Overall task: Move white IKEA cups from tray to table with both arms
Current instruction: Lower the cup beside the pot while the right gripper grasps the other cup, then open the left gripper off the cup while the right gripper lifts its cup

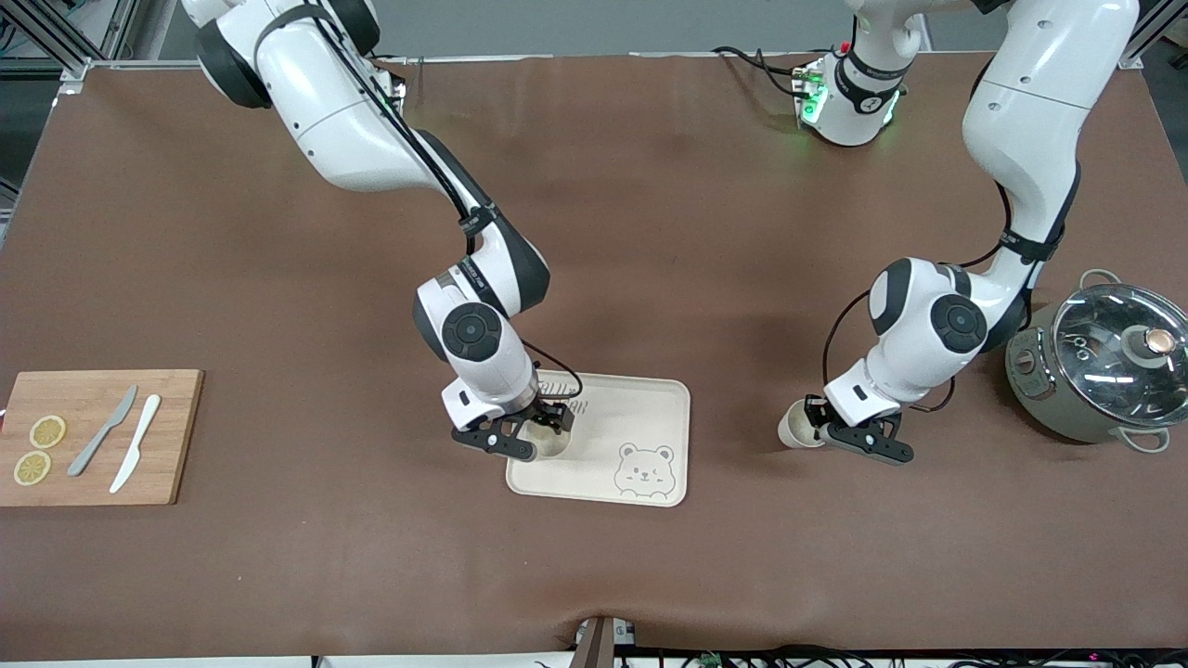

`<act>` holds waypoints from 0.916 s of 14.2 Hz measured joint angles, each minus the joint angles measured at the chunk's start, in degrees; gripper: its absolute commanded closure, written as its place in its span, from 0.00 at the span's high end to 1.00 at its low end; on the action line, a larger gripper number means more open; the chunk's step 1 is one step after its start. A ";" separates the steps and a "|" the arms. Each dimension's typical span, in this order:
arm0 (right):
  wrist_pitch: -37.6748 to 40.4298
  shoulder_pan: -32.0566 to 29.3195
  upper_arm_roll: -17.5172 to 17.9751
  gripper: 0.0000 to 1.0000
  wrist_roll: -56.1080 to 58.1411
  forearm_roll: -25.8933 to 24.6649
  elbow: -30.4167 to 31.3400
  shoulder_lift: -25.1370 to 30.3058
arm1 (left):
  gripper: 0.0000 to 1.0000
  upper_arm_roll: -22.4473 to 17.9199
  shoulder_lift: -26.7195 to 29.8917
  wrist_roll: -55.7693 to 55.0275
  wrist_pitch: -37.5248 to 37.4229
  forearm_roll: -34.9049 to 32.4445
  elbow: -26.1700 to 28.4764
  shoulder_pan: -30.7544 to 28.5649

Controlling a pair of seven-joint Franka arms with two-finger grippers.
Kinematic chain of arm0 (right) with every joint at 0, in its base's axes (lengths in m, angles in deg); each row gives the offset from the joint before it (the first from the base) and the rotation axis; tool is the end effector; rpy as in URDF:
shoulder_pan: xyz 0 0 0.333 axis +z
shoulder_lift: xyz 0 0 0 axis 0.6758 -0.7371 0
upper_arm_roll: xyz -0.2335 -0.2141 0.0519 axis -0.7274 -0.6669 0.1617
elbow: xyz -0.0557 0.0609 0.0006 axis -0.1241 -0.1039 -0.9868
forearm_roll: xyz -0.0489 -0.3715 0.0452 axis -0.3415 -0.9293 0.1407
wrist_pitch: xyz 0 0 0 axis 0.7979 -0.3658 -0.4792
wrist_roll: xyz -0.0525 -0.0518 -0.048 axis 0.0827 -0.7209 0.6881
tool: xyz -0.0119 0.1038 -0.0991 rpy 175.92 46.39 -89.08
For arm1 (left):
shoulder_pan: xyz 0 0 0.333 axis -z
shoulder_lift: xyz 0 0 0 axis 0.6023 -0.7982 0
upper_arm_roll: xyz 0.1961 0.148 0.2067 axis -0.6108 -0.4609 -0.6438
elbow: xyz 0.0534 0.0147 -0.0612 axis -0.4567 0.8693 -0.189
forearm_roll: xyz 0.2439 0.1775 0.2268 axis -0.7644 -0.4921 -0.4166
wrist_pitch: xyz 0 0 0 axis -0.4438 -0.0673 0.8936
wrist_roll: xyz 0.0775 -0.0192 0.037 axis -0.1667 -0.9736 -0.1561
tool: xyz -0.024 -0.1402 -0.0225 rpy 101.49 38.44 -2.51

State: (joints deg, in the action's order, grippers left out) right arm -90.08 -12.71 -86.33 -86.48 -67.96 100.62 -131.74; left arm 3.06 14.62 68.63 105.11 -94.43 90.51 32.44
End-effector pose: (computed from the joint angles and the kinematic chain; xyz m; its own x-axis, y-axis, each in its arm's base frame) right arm 0.6419 0.4037 0.1991 0.9572 -0.2778 0.0814 -0.2683 -0.9569 -0.1113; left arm 0.6498 -0.1358 0.2021 0.9283 -0.2894 0.2335 -0.3170 -0.9441 0.0902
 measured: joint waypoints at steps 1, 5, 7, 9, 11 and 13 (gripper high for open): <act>-0.09 0.06 0.00 1.00 -0.05 0.00 0.00 -0.16 | 0.00 0.00 -0.41 0.00 0.00 0.00 -0.27 0.00; -0.13 0.06 -0.31 1.00 -0.10 0.00 0.00 -0.24 | 0.16 -0.01 -1.37 0.05 0.00 0.00 -1.19 0.00; -0.13 0.06 -0.36 0.79 -0.11 0.00 0.00 -0.24 | 1.00 -0.01 -1.42 0.10 0.00 0.00 -1.30 0.03; -0.13 0.06 -0.47 0.48 -0.12 0.00 0.00 -0.24 | 1.00 -0.01 -1.56 0.27 0.00 -0.24 -1.31 0.05; -0.13 0.05 -0.59 0.28 -0.12 0.00 0.00 -0.24 | 1.00 -0.02 -1.64 0.27 0.00 -0.79 -1.36 0.02; -0.13 0.01 -0.77 0.11 -0.12 0.00 0.00 -0.26 | 1.00 -0.04 -1.65 0.26 0.06 -0.82 -1.60 0.01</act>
State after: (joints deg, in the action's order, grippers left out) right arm -90.20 -12.70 -87.10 -86.60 -67.97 100.62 -132.00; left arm 3.02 12.97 68.89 105.17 -95.24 88.91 32.45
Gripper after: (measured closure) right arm 0.493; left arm 0.317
